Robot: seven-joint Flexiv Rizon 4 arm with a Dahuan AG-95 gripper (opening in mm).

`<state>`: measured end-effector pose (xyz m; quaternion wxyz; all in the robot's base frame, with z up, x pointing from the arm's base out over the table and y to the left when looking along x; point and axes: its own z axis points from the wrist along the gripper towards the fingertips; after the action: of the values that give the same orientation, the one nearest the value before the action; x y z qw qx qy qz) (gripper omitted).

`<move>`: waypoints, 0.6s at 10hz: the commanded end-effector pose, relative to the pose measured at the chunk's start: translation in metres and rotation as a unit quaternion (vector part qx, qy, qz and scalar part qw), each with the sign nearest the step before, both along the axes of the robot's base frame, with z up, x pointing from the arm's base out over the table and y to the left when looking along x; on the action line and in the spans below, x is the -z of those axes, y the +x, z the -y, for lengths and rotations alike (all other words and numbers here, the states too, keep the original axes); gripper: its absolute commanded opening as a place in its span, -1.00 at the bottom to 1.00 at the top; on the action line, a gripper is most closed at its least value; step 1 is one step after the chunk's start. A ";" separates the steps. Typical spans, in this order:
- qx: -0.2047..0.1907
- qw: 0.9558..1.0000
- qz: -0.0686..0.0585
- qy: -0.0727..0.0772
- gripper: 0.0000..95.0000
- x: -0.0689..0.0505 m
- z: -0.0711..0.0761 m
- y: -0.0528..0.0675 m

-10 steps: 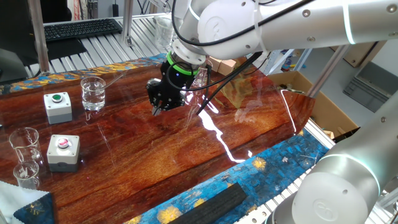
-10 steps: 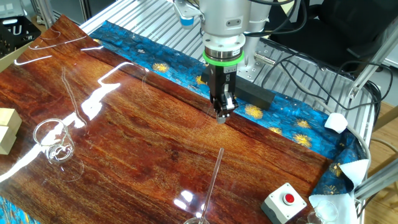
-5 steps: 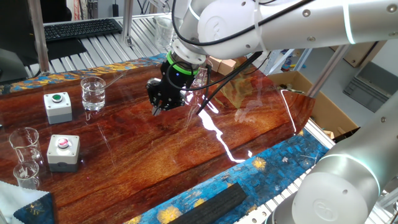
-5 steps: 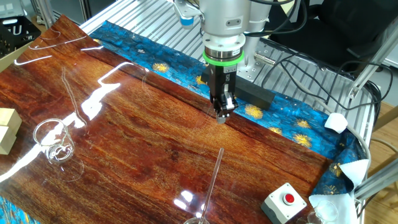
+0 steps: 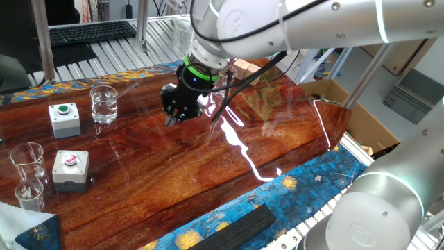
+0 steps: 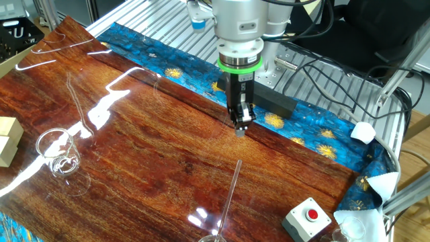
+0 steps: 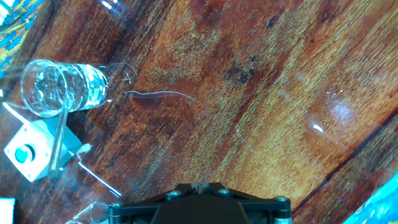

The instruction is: Stir the beaker with a glass rod

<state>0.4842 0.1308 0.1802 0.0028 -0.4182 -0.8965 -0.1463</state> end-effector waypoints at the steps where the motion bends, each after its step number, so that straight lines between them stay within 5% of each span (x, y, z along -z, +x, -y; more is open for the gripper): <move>1: 0.006 1.000 -0.002 0.006 -0.60 -0.002 -0.003 0.004; 6: 0.019 0.999 -0.001 0.036 -0.60 -0.012 -0.013 0.014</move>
<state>0.4974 0.1433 0.1919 0.0145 -0.4343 -0.8834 -0.1753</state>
